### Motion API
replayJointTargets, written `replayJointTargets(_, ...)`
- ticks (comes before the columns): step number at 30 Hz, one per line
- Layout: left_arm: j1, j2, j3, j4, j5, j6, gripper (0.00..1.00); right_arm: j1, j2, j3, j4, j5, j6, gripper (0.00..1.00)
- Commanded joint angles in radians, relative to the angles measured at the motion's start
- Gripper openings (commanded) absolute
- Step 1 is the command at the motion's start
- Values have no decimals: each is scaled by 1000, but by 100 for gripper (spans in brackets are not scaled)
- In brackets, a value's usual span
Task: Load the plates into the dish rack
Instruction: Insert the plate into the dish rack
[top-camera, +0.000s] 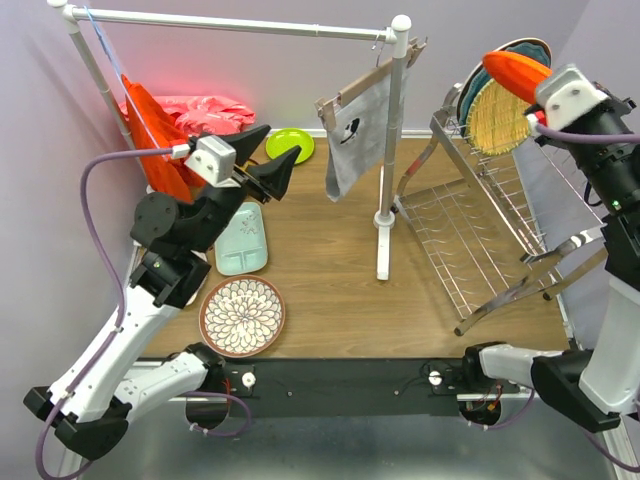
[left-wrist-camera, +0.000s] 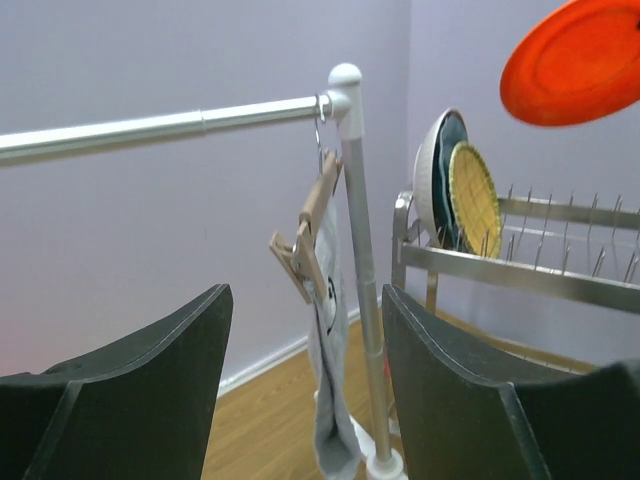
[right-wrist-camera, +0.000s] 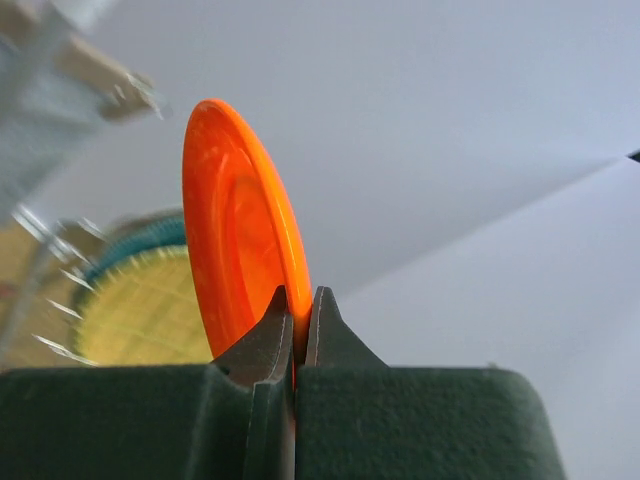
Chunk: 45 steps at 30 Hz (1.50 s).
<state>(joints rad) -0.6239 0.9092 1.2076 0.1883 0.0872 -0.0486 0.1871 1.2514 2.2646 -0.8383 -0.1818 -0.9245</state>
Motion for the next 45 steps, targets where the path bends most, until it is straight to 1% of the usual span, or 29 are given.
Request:
replayJointTargets(1, 3, -9, -60, 46, 29, 44, 70, -6, 20, -28, -76, 270, -319, 0)
replayJointTargets(2, 3, -6, -72, 49, 32, 43, 70, -6, 32, -1, -109, 287, -345, 0)
replayJointTargets(3, 3, -3, -78, 57, 43, 68, 70, -6, 70, 60, -152, 303, -397, 0)
replayJointTargets(4, 3, -1, -85, 62, 49, 73, 70, -8, 91, 96, -233, 324, -418, 0)
replayJointTargets(7, 4, 5, -112, 86, 74, 95, 70, -8, 151, 170, -365, 358, -499, 0)
replayJointTargets(12, 6, 23, -140, 106, 114, 130, 71, -6, 178, 158, -479, 409, -611, 0)
replayJointTargets(14, 9, 25, -149, 114, 118, 135, 71, -6, 198, 164, -551, 418, -629, 0)
replayJointTargets(17, 13, 20, -174, 134, 132, 138, 71, -6, 197, 127, -551, 432, -678, 0)
replayJointTargets(21, 21, 11, -201, 146, 138, 133, 71, -8, 226, 144, -551, 435, -714, 0)
replayJointTargets(25, 24, 2, -218, 149, 144, 128, 70, -6, 249, 144, -548, 417, -770, 0)
replayJointTargets(31, 29, -10, -238, 149, 143, 122, 70, -8, 292, 158, -550, 378, -796, 0)
replayJointTargets(34, 29, -20, -244, 145, 140, 119, 70, -8, 286, 132, -551, 358, -807, 0)
replayJointTargets(39, 30, -30, -255, 145, 137, 116, 70, -8, 241, 32, -551, 320, -821, 0)
replayJointTargets(45, 32, -21, -252, 146, 140, 116, 71, -6, 238, 6, -551, 314, -812, 0)
